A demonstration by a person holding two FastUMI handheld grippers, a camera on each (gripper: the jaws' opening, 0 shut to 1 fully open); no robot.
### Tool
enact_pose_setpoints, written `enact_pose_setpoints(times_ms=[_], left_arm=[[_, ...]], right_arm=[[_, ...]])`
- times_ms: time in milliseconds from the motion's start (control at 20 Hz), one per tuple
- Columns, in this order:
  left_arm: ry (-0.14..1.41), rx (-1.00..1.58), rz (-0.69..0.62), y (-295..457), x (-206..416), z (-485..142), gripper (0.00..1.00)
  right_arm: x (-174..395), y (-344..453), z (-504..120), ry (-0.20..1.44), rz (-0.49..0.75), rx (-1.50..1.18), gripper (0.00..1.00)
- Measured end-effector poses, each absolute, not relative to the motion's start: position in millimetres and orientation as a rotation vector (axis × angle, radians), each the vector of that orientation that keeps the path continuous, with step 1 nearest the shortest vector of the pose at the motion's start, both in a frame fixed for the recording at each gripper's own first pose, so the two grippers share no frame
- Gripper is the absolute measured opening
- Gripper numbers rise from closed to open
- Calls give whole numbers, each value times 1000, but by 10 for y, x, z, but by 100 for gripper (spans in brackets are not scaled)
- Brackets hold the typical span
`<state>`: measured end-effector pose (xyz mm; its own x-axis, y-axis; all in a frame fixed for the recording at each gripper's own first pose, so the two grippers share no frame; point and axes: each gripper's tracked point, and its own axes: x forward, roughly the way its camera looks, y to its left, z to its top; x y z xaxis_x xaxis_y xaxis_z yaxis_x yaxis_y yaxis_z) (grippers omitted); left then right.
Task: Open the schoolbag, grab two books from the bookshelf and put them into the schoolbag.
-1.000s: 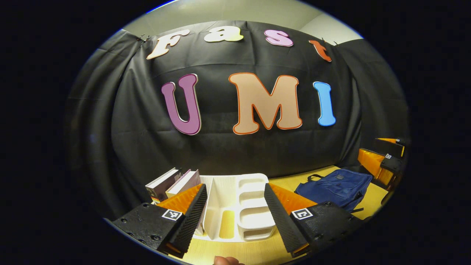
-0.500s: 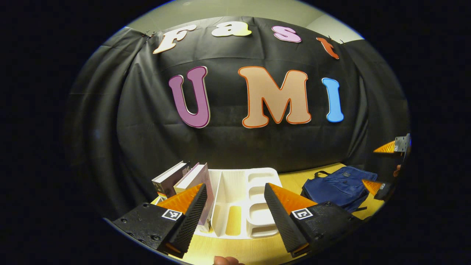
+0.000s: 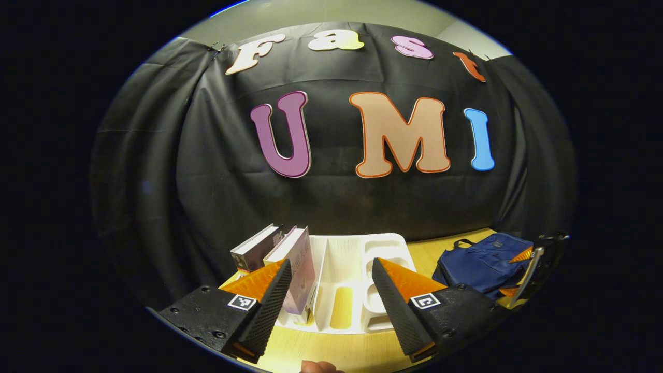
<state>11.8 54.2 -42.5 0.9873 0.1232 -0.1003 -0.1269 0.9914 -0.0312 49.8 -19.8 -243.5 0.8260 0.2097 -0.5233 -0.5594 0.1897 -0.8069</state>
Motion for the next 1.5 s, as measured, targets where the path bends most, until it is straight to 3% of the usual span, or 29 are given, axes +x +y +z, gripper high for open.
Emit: enact_pose_setpoints(times_ms=[50,100,300,350,550,700,850,1000,1150,1500], left_arm=[[99,-39,131,562,113,-423,92],[102,-41,136,580,102,-433,92],[118,-49,140,614,71,-477,94],[122,-51,142,627,64,-478,94],[125,-57,152,672,47,-473,92],[125,-53,158,688,50,-457,92],[130,-61,157,699,65,-433,92],[125,-67,163,730,62,-409,92],[136,-81,170,748,50,-435,95],[167,-139,165,685,42,-449,92]], right_arm=[[522,-206,-2433,332,548,-1288,100],[530,-202,-2419,329,547,-1304,89],[491,-192,-2460,337,583,-1345,89],[453,-177,-2461,350,598,-1345,100],[432,-172,-2715,452,626,-1336,54],[444,-216,-2807,539,558,-1319,23],[475,-222,-2846,603,505,-1251,6],[458,-242,-2870,699,505,-1118,11],[464,-286,-2795,776,521,-1000,8],[528,-323,-2385,789,495,-660,11]])
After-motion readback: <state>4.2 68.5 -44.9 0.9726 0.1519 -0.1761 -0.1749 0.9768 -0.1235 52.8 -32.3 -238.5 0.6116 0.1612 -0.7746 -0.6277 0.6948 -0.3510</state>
